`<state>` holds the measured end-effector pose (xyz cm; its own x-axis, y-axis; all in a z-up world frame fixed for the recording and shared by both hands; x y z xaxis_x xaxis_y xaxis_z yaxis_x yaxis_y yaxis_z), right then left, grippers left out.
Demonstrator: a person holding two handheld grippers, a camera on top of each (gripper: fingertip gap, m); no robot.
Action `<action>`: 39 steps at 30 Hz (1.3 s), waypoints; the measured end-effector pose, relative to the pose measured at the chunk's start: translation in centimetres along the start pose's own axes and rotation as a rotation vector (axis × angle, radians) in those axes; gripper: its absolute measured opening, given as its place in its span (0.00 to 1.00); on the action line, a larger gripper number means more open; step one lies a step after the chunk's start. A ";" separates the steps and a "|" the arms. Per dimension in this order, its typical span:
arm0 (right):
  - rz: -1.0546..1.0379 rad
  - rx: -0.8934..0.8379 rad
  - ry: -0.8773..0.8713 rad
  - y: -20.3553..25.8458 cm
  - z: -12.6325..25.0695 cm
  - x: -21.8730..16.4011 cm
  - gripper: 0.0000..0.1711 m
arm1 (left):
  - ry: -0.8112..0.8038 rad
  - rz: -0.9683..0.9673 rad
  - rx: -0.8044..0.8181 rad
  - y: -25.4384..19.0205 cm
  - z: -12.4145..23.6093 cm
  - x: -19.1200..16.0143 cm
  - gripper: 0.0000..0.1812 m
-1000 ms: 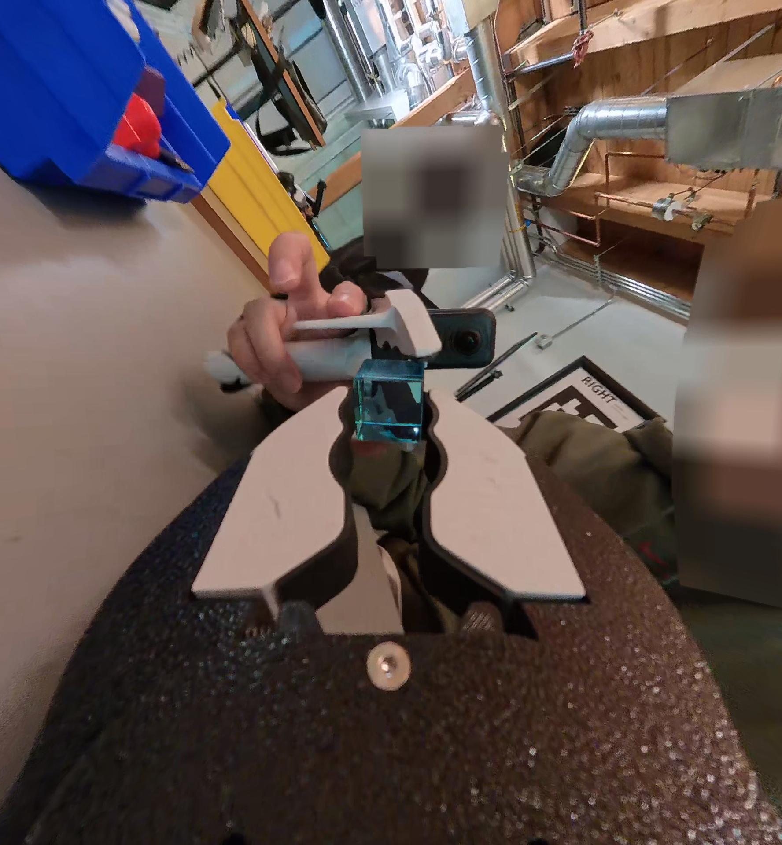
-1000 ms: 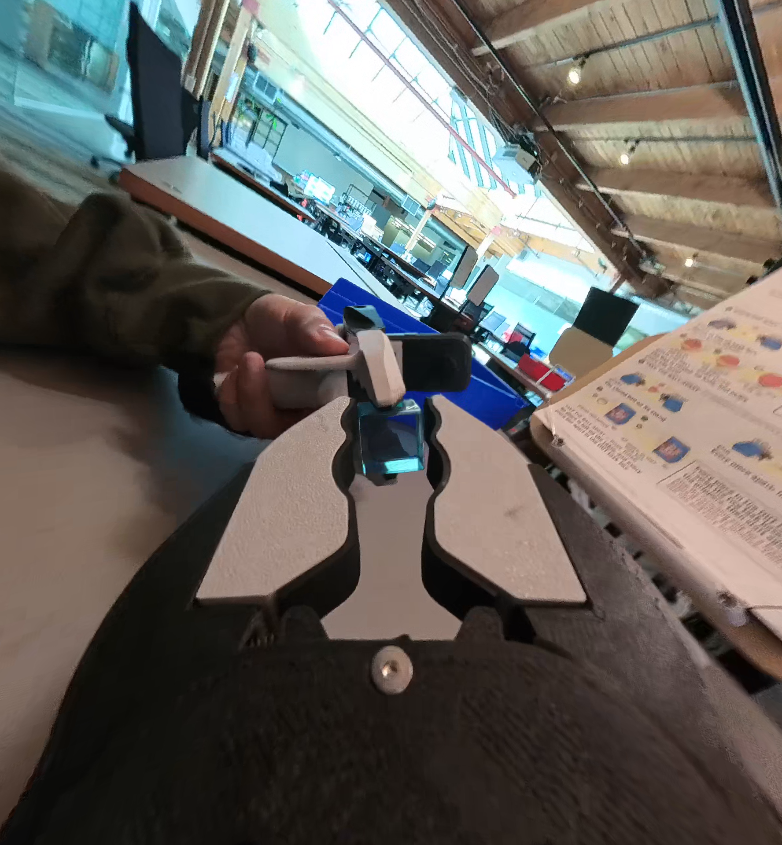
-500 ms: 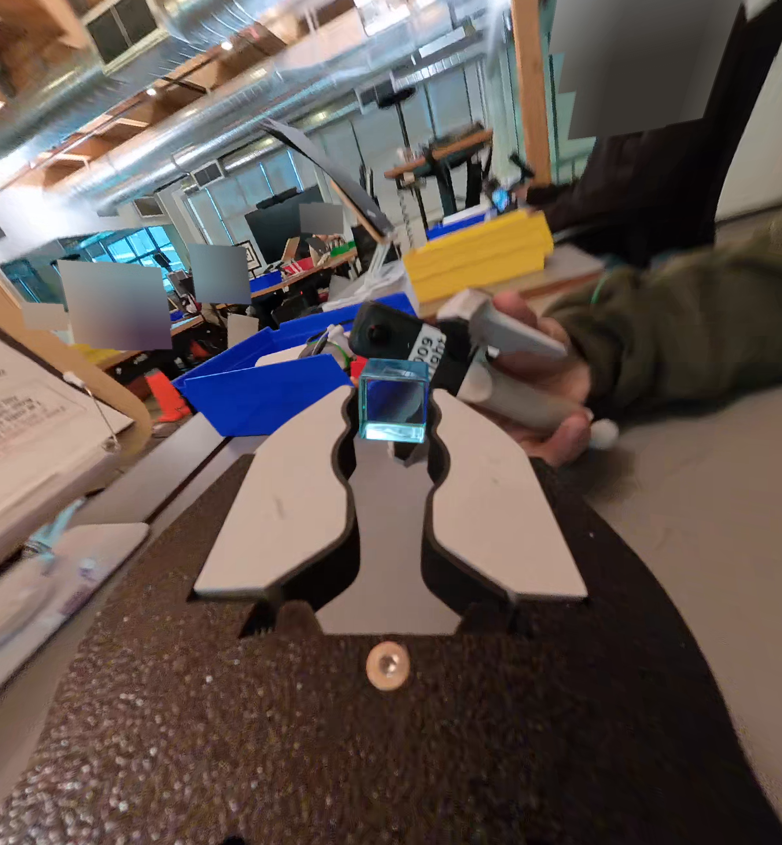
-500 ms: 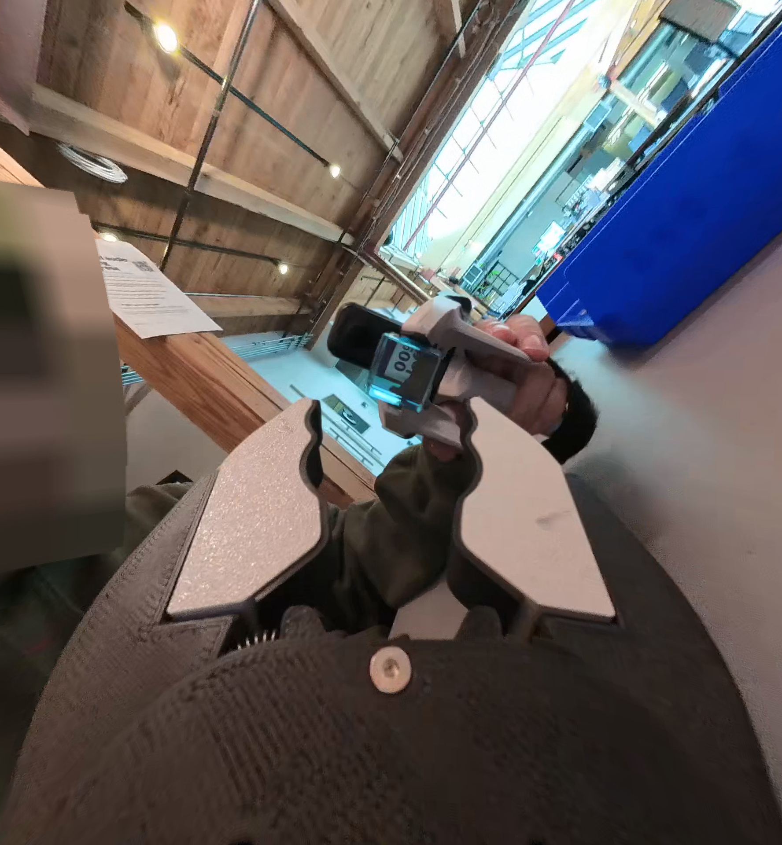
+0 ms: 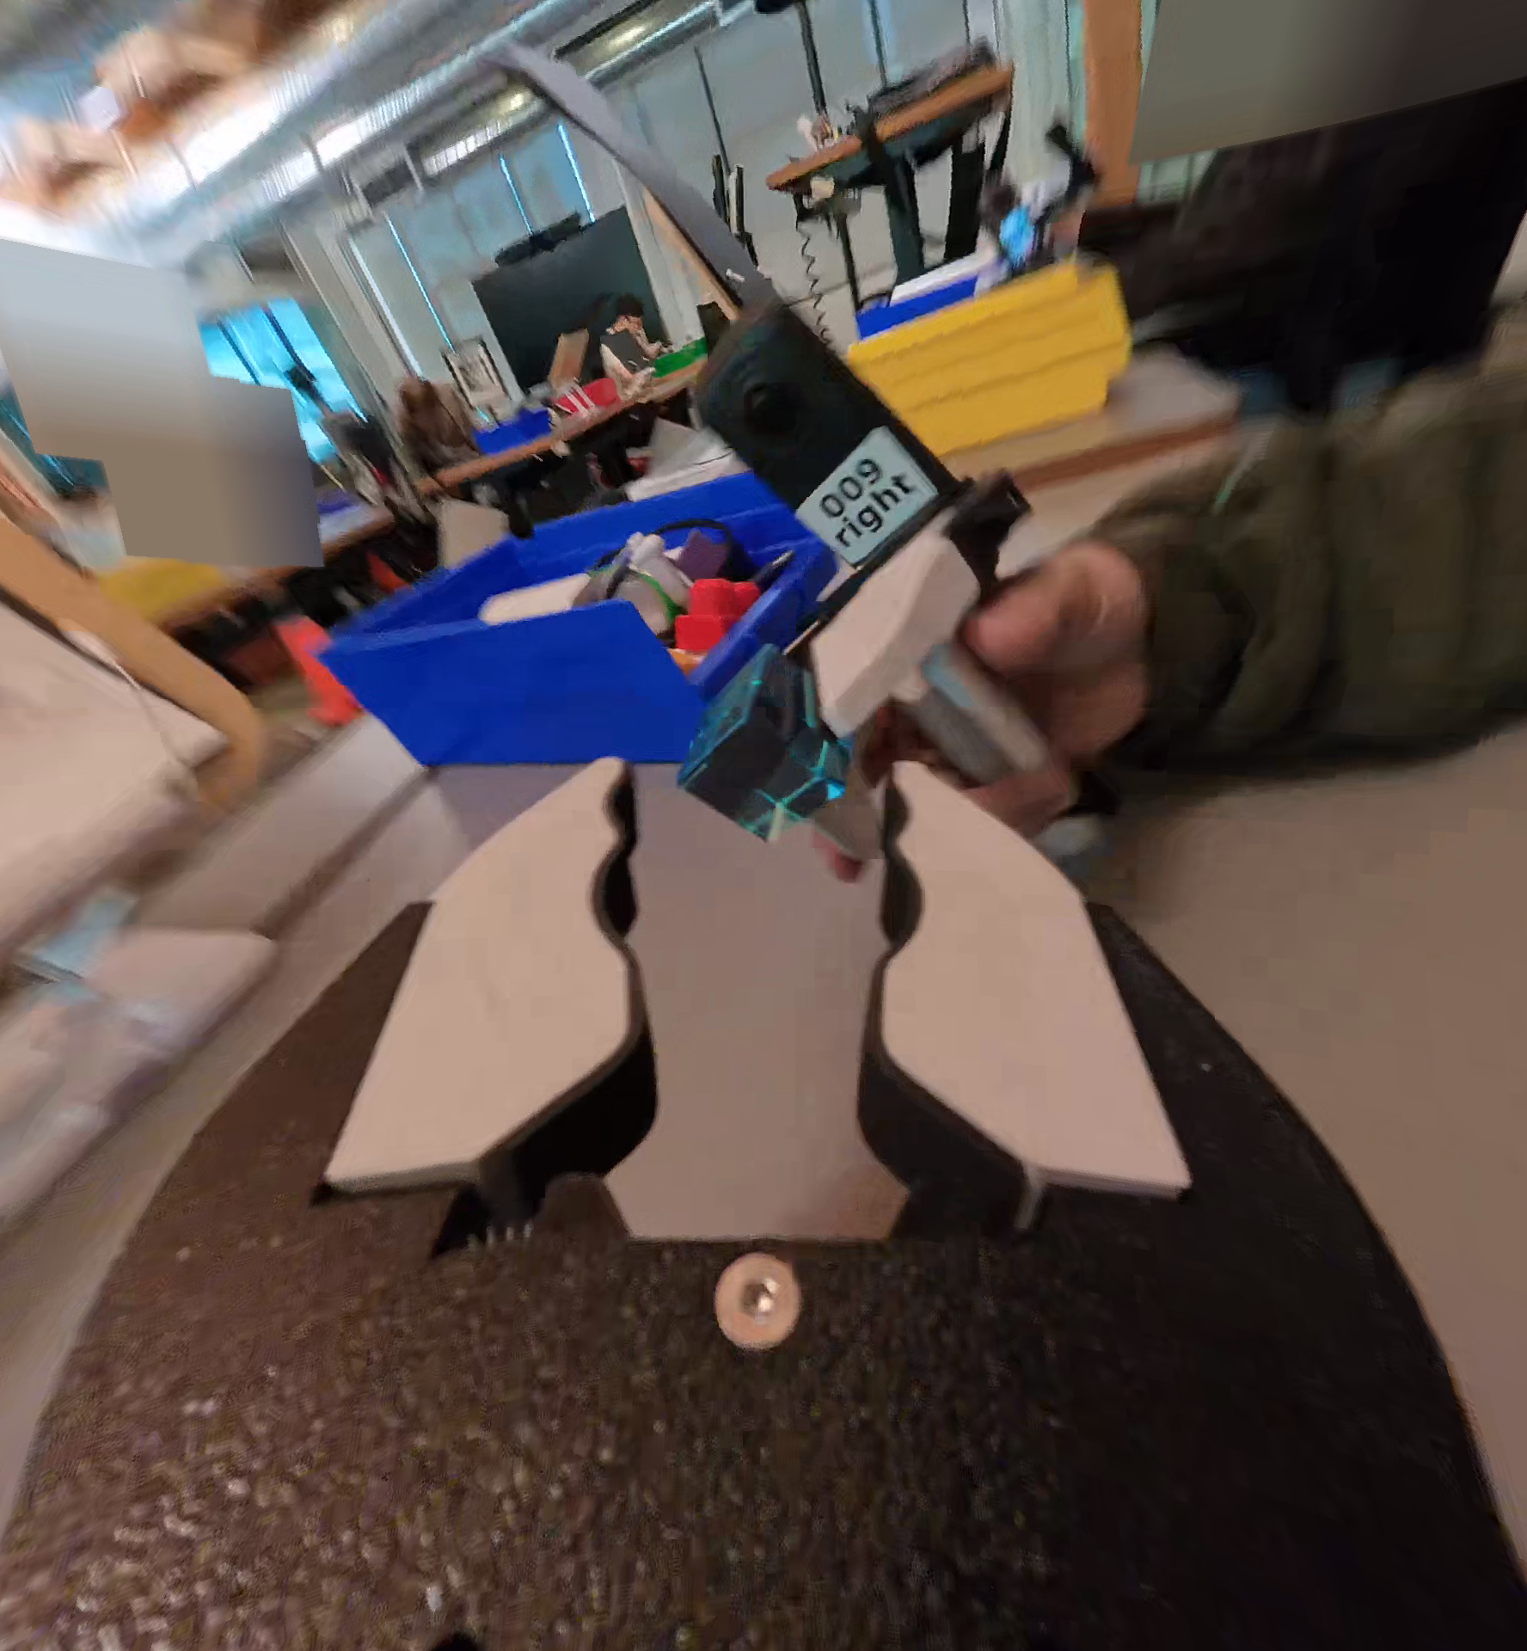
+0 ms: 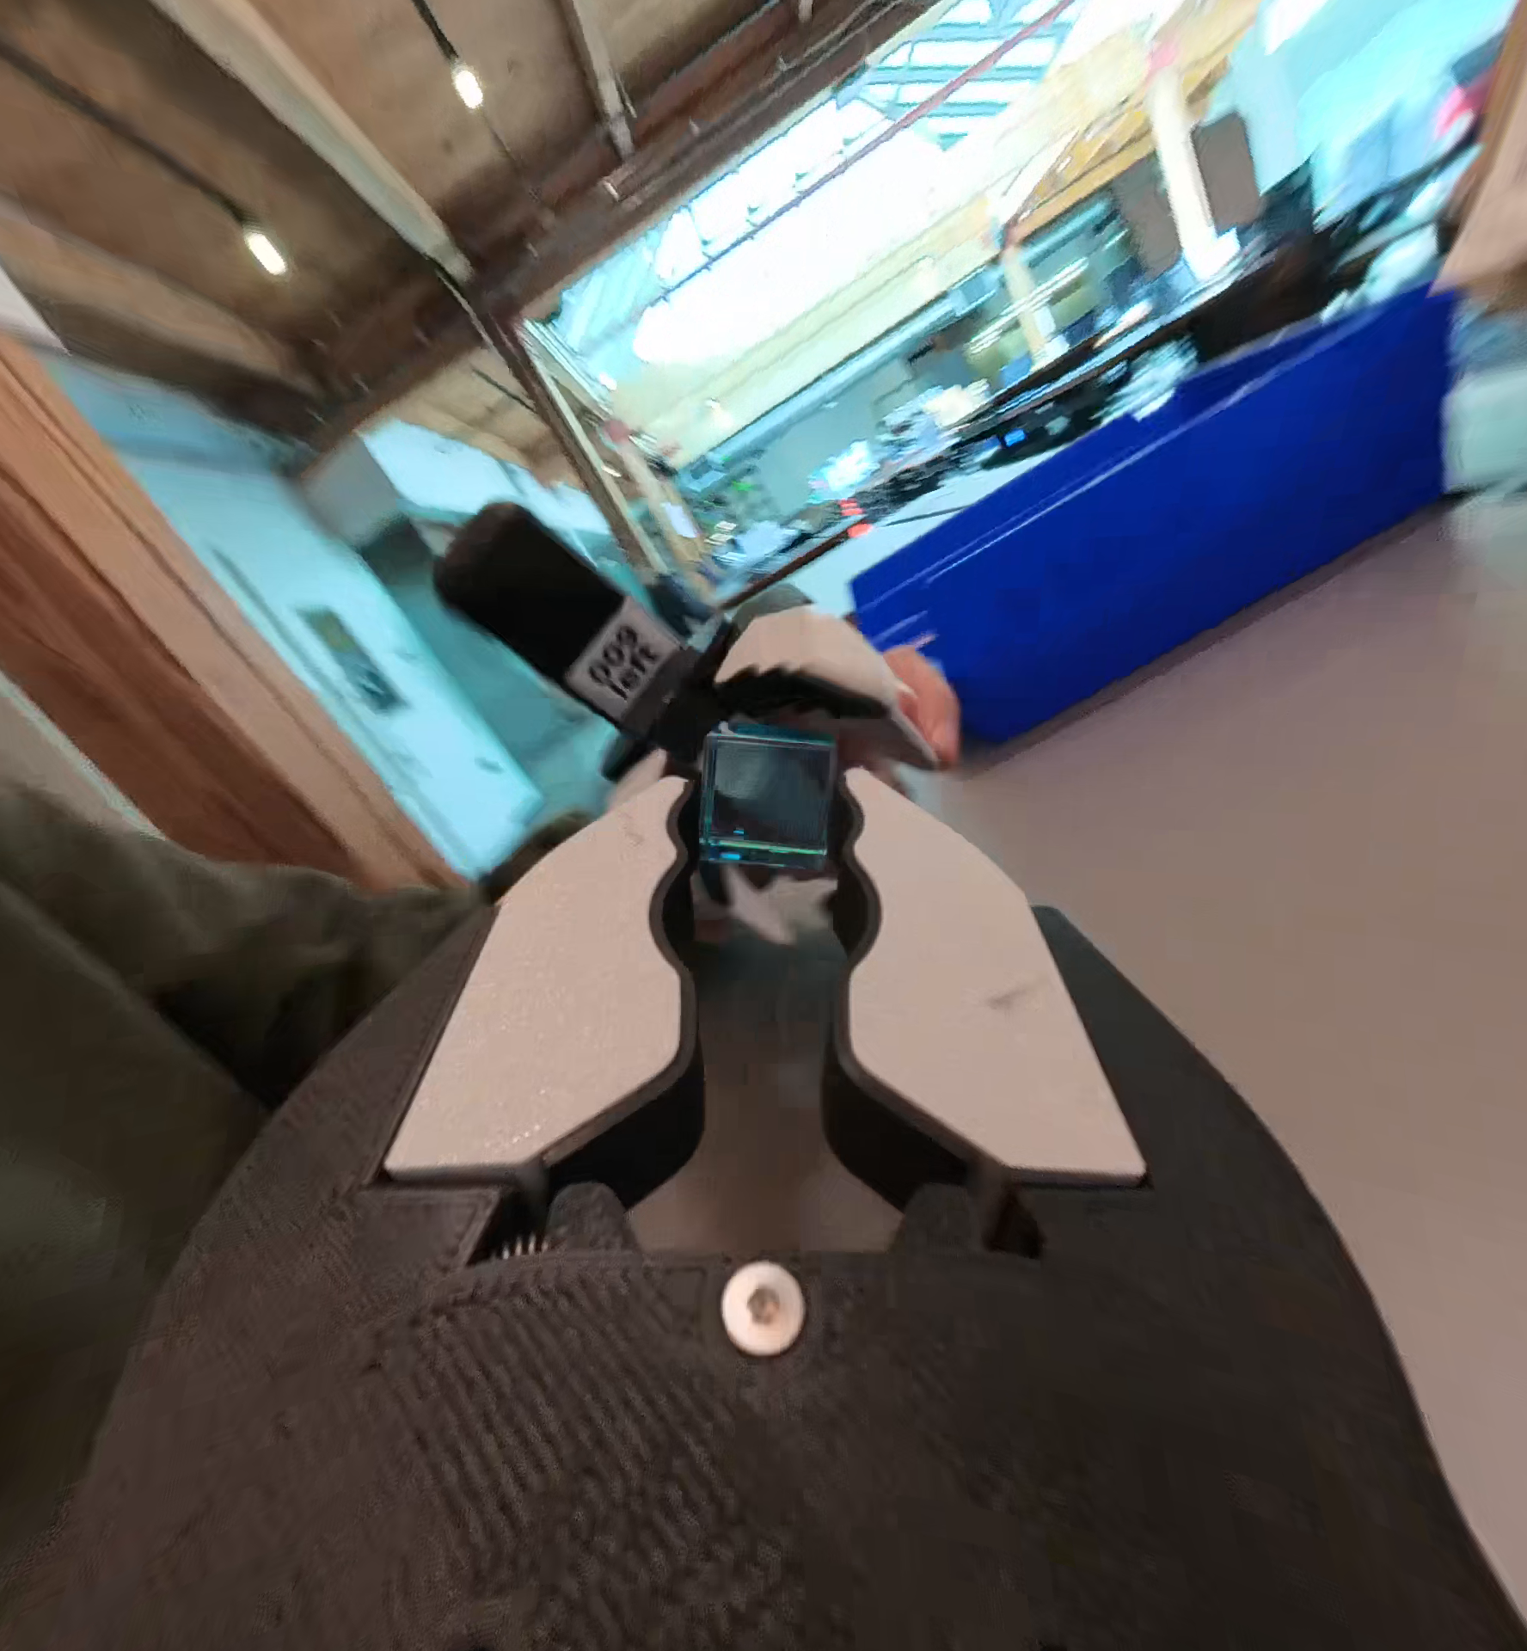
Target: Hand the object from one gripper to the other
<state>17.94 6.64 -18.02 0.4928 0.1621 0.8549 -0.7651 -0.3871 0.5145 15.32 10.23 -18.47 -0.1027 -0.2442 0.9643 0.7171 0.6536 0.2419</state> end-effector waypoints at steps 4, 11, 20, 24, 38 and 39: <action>0.595 -0.110 -0.068 0.9 1.0 0.7 0.16 | -0.219 0.659 -0.225 0.6 0.7 0.8 0.40; 1.224 -0.142 -0.027 2.4 0.7 -1.1 0.16 | -0.207 1.112 -0.614 -2.3 0.2 -0.3 0.22; 1.338 -0.222 0.025 1.9 0.1 -1.9 0.18 | -0.183 0.975 -0.565 -2.4 0.3 -0.8 0.15; 1.008 -0.240 0.000 1.4 0.1 -1.0 0.29 | -0.176 0.751 -0.322 -0.1 1.1 -1.2 0.15; -0.492 0.243 0.065 1.6 -0.4 -0.6 0.32 | -0.043 -0.212 -0.078 -1.1 0.7 0.6 0.15; -0.498 0.254 0.067 1.8 -0.4 -0.6 0.32 | -0.045 -0.220 -0.080 -1.2 0.6 0.7 0.15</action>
<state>16.08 6.26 -17.63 0.7353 0.4348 0.5199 -0.3191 -0.4546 0.8316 13.96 9.72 -18.07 -0.2917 -0.3408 0.8937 0.7266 0.5286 0.4388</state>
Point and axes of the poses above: each gripper's, where its closed fingertips meet, z back along the fingers, x out of its top, y = z × x across the jaws, the point moved 3 cm from there along z, back along the fingers, and after that the axes turned 11 degrees about -x, right-handed, at the moved point
